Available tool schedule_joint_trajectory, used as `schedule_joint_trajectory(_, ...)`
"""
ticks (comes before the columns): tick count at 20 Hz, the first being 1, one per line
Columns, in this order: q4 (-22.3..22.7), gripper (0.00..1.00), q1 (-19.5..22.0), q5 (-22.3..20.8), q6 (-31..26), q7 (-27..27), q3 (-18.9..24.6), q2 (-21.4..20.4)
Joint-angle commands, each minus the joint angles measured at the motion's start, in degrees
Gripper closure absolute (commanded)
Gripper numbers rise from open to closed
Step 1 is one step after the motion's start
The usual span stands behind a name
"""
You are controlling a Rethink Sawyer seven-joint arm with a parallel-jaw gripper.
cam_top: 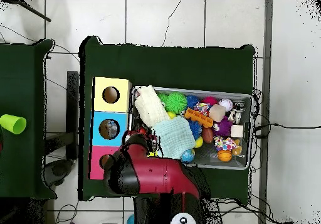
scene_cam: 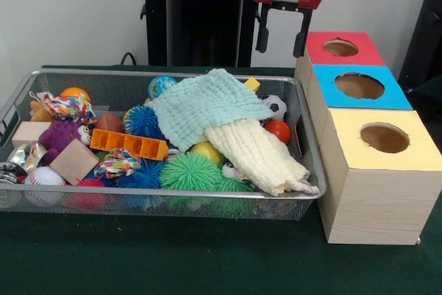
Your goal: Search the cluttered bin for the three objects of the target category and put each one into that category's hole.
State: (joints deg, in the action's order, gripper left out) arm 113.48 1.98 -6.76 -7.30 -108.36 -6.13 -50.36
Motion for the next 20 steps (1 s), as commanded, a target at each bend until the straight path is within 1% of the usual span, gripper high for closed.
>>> schedule_joint_trajectory(1, 4.3, 0.0, 1.0, -4.2, 6.5, -6.3, 4.3, 5.6)
schedule_joint_trajectory(5, 4.3, 0.0, 3.2, -6.2, 10.7, -6.1, 5.3, 8.2)
schedule_joint_trajectory(12, 4.5, 0.0, 6.7, -9.9, 13.3, -5.2, 6.5, 9.6)
schedule_joint_trajectory(17, 3.6, 0.0, 7.0, -11.4, 14.3, -5.4, 5.9, 10.7)
schedule_joint_trajectory(20, 3.2, 0.0, 6.5, -12.2, 14.4, -5.5, 5.2, 11.1)
